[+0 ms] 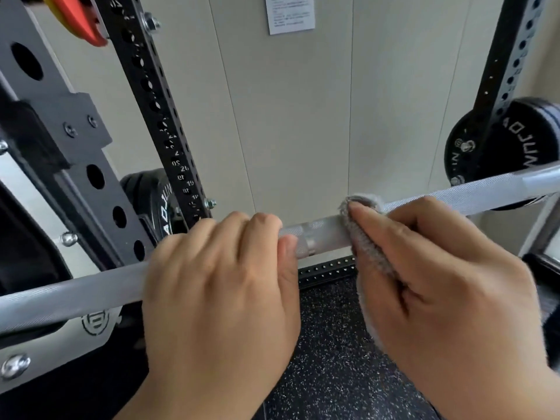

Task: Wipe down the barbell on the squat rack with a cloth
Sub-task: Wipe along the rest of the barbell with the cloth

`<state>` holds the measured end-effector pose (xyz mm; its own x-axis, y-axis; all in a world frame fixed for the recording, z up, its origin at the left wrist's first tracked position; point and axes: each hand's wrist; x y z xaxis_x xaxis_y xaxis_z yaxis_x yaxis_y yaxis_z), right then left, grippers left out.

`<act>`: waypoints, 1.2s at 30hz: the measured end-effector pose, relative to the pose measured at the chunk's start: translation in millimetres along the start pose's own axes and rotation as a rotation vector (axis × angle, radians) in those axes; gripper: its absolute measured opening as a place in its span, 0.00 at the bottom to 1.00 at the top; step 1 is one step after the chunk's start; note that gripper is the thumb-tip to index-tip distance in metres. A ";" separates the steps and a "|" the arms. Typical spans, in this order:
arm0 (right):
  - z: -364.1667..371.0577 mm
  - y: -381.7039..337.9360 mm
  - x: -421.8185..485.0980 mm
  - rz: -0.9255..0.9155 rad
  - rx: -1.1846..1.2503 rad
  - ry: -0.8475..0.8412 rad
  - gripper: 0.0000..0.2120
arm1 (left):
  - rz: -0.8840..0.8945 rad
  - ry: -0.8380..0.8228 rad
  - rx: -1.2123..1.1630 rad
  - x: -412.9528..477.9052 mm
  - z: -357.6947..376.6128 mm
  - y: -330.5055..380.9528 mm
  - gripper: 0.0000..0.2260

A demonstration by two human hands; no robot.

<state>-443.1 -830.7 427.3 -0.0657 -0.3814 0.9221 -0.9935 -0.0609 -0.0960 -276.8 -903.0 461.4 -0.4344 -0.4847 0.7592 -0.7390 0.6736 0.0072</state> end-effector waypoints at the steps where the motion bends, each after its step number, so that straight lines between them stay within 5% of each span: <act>1: 2.9 -4.2 -2.0 -0.032 0.007 0.001 0.11 | -0.001 0.012 0.002 -1.4 1.9 -0.1 0.18; 12: 0.6 -4.6 6.2 -0.130 -0.049 -0.103 0.12 | -0.055 -0.029 0.023 7.6 -4.3 8.8 0.19; 15: -7.5 9.0 16.7 -0.047 -0.036 -0.164 0.12 | -0.205 -0.096 0.123 28.5 -8.2 16.1 0.25; 20: -8.8 18.9 21.5 -0.186 -0.021 -0.258 0.10 | -0.361 -0.228 0.171 44.4 -7.9 21.5 0.24; 26: -6.9 17.0 12.5 -0.258 0.020 -0.348 0.25 | -0.365 -0.059 0.301 34.4 2.9 25.9 0.22; 30: -15.0 28.4 21.8 -0.141 -0.007 -0.287 0.16 | -0.234 0.202 0.222 18.7 15.8 21.8 0.17; 36: -0.3 9.7 9.2 -0.233 -0.018 -0.266 0.23 | -0.205 0.227 0.215 13.2 20.9 18.0 0.16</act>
<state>-453.4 -834.6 435.0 0.1867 -0.5867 0.7880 -0.9807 -0.1588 0.1141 -306.7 -908.9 458.0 -0.1590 -0.4451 0.8812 -0.9007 0.4309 0.0551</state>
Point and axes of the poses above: each hand's wrist, its own x-axis towards the middle knuckle, its own z-axis out of the palm, y = z × x, and after that the axes turned 6 degrees about -x, right-handed
